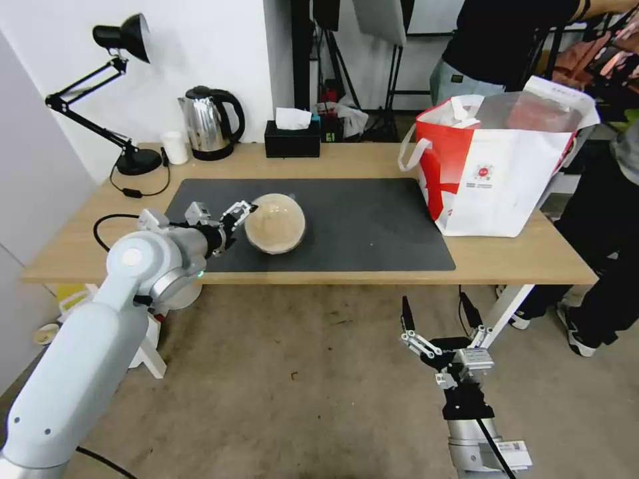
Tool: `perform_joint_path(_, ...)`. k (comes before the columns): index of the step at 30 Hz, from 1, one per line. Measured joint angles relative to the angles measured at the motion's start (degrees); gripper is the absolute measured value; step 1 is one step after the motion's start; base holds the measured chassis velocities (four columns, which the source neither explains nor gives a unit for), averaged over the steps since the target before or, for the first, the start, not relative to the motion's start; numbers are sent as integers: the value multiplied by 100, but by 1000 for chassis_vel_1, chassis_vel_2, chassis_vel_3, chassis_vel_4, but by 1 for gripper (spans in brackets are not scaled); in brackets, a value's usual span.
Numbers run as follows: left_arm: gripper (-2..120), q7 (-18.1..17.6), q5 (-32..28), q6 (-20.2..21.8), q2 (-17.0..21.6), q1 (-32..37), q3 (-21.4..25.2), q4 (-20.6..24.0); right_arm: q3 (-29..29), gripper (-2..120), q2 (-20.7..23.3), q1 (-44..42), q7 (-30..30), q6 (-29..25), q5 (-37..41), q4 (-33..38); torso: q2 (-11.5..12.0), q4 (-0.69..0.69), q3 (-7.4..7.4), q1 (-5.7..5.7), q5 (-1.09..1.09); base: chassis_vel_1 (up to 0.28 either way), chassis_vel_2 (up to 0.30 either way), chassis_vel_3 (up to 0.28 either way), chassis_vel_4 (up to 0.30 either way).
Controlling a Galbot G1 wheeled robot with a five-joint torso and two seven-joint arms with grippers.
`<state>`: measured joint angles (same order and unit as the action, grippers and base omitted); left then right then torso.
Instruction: Pick up the trash from the table and place it into the takeout bag.
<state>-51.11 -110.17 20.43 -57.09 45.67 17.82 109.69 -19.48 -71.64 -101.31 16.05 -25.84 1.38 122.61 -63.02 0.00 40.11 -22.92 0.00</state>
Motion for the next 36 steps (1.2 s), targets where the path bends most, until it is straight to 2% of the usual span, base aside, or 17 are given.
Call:
perform_joint_path(14,100,11,59,26,-135,-280,-311,-273,0,100,0,0,0,0,0,0,0,0,0,0,0,0,0,0,0)
perform_joint_path(36,100,18,259,71,-370,-339,-498,-573,0,100,0,0,0,0,0,0,0,0,-1,0,0,0,0,0,0)
